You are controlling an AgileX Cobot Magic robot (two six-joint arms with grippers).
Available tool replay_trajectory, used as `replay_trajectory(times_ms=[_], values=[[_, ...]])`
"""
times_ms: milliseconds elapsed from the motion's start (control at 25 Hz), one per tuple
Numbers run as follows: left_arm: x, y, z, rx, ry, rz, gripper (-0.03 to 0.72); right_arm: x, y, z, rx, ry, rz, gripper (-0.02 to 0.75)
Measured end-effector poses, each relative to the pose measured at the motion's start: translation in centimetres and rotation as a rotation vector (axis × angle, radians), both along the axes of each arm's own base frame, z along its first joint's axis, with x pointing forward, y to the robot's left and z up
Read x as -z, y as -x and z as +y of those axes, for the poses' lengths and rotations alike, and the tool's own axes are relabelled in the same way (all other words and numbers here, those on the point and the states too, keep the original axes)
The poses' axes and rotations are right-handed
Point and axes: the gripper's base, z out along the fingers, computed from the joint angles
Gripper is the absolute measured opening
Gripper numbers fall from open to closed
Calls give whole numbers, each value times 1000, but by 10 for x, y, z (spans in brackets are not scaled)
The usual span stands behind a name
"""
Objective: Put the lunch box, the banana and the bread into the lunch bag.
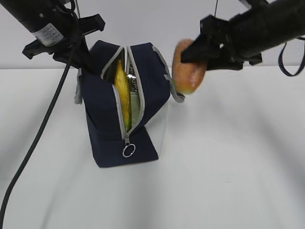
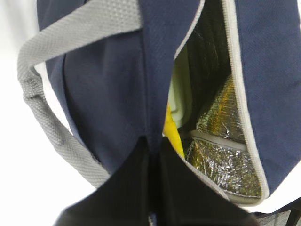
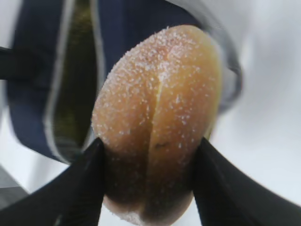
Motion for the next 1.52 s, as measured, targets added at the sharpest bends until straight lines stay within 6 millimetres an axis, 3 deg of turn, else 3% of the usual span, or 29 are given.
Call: replay_trajectory(times_ms=[160,240,400,800,1120,1400,1520], values=[[0,0,0,0,0,0,-1,-33,-6,13,-71,-191,-116,406],[0,0,0,0,0,-1,-1,-38,-12,17,-71,-254,-132,406],[0,0,0,-1,1,-2,-1,-27,-28,26,-102,-304,-92,405],[0,-1,0,-2,2,-6,-1,8,-55,77,-223,-318,-12,403],[0,-1,0,-2,2,-6,-1,41,-60,93,-285,-299,73,409],[0,-1,0,-2,2,-6,-1,45,-61,94,-283,-289,79,587],[0,-1,0,-2,2,-6,-1,45,-61,94,-280,-288,77,624]])
